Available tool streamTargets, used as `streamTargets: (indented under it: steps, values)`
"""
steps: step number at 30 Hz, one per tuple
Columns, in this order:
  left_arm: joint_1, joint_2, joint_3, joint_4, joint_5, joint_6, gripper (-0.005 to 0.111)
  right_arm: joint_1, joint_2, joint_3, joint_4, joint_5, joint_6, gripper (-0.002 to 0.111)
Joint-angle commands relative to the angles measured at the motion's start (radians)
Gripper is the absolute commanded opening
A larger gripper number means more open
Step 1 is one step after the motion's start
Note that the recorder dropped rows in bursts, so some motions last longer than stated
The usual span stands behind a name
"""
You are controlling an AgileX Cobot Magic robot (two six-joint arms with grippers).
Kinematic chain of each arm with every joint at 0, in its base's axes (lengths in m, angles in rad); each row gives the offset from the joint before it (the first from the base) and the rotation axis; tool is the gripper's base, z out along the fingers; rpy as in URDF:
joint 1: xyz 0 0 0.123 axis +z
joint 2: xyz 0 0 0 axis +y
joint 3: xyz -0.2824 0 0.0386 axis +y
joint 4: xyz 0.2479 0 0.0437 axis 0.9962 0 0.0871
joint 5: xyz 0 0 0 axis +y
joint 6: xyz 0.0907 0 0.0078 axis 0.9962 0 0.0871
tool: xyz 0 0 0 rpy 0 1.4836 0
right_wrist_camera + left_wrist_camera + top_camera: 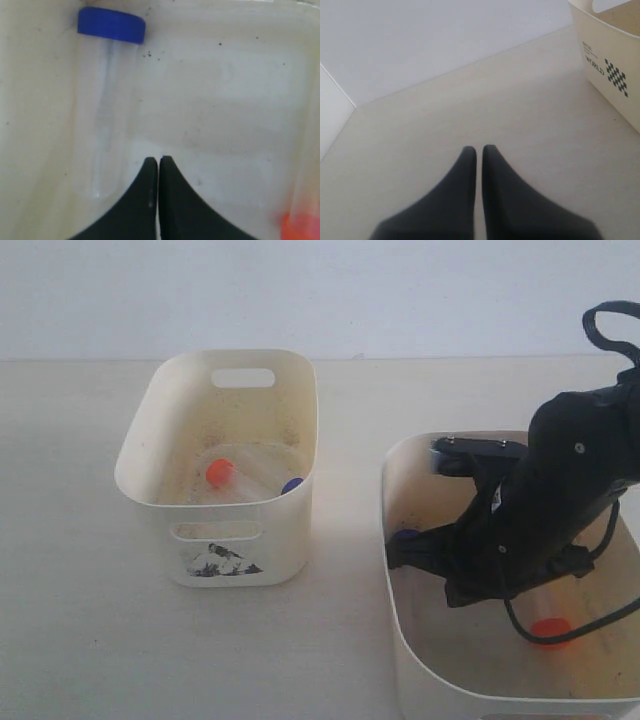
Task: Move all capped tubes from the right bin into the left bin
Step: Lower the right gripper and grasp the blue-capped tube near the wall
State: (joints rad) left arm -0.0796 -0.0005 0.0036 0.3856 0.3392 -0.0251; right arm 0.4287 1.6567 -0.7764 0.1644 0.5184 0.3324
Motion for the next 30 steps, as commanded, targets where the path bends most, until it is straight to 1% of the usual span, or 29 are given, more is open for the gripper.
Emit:
streamTargets:
  steps: [1, 4, 5, 6, 7, 8, 10, 11, 16, 19, 22, 30]
  values:
    - [-0.005, 0.0, -0.004, -0.003, -0.003, -0.01, 0.004, -0.001, 0.01, 0.001, 0.04, -0.021, -0.027, 0.0]
    - [-0.005, 0.0, -0.004, -0.003, -0.003, -0.01, 0.004, -0.001, 0.01, -0.001, 0.04, -0.023, -0.021, 0.001]
    - [-0.005, 0.0, -0.004, -0.003, -0.003, -0.01, 0.004, -0.001, 0.01, -0.003, 0.04, -0.02, -0.021, 0.004]
    - [-0.005, 0.0, -0.004, -0.003, -0.003, -0.01, 0.004, -0.001, 0.008, -0.004, 0.042, -0.022, -0.021, 0.012]
    - [-0.005, 0.0, -0.004, -0.003, -0.003, -0.01, 0.004, -0.001, 0.008, -0.004, 0.042, -0.027, -0.021, 0.023]
    - [-0.005, 0.0, -0.004, -0.003, -0.003, -0.01, 0.004, -0.001, 0.008, -0.004, 0.055, -0.036, -0.021, 0.041]
    - [-0.005, 0.0, -0.004, -0.003, -0.003, -0.01, 0.004, -0.001, 0.008, -0.004, 0.074, -0.06, -0.021, 0.073]
    - [-0.005, 0.0, -0.004, -0.003, -0.003, -0.01, 0.004, -0.001, 0.008, -0.004, 0.088, -0.065, -0.021, 0.078]
    - [-0.005, 0.0, -0.004, -0.003, -0.003, -0.01, 0.004, -0.001, -0.006, -0.004, 0.163, -0.053, -0.021, 0.078]
    - [-0.005, 0.0, -0.004, -0.003, -0.003, -0.01, 0.004, -0.001, -0.019, -0.004, 0.163, -0.063, -0.028, 0.078]
    - [-0.005, 0.0, -0.004, -0.003, -0.003, -0.01, 0.004, -0.001, -0.017, -0.004, 0.172, -0.11, -0.028, 0.078]
    - [-0.005, 0.0, -0.004, -0.003, -0.003, -0.01, 0.004, -0.001, 0.031, -0.004, 0.172, -0.168, -0.036, 0.078]
